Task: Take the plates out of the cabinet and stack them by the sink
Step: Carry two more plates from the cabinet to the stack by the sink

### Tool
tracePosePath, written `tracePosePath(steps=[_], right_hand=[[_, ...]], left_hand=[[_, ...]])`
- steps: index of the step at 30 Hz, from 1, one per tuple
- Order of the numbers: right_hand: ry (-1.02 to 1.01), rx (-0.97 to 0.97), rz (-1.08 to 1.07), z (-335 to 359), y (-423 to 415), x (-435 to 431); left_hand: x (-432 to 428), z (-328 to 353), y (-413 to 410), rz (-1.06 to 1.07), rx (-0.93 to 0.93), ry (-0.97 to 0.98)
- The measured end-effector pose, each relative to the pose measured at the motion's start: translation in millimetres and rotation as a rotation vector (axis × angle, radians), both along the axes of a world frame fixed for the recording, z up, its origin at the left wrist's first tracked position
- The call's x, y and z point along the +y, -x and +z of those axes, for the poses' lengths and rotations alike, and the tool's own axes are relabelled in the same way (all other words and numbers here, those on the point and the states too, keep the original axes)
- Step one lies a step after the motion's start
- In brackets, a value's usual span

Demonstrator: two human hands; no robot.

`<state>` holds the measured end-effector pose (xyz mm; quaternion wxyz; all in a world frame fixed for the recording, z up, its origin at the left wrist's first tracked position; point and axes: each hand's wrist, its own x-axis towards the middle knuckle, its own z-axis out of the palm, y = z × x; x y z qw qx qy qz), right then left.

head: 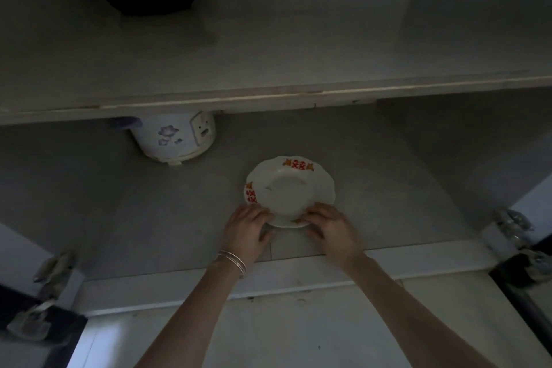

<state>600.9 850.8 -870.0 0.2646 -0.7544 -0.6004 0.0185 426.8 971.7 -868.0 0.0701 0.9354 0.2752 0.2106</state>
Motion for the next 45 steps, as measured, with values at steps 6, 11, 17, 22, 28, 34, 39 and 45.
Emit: tracePosePath(steps=[6,11,17,22,28,34,39,45], right_hand=[[-0.127,0.099,-0.062,-8,13,0],[-0.236,0.152,-0.044,-4,29,-28],[-0.262,0.142,-0.017,4,59,-81],[-0.213,0.137,-0.008,1,67,-103],[-0.216,0.172,-0.039,-4,68,-112],[-0.168,0.239,-0.02,-10,65,-117],[-0.128,0.27,-0.022,2,54,-118],[-0.026,0.423,-0.272,16,30,-82]], left_hand=[[-1,-7,-1,-0.015,-0.175,0.024],[-31,-1,22,-0.054,-0.244,-0.063],[-81,4,56,-0.048,-0.291,-0.06],[-102,-1,68,-0.058,-0.273,-0.063],[-108,-12,70,-0.084,-0.319,-0.047],[-108,-19,72,-0.106,-0.276,0.012],[-99,-10,78,-0.053,-0.249,0.07],[-69,-5,59,0.253,-0.189,0.259]])
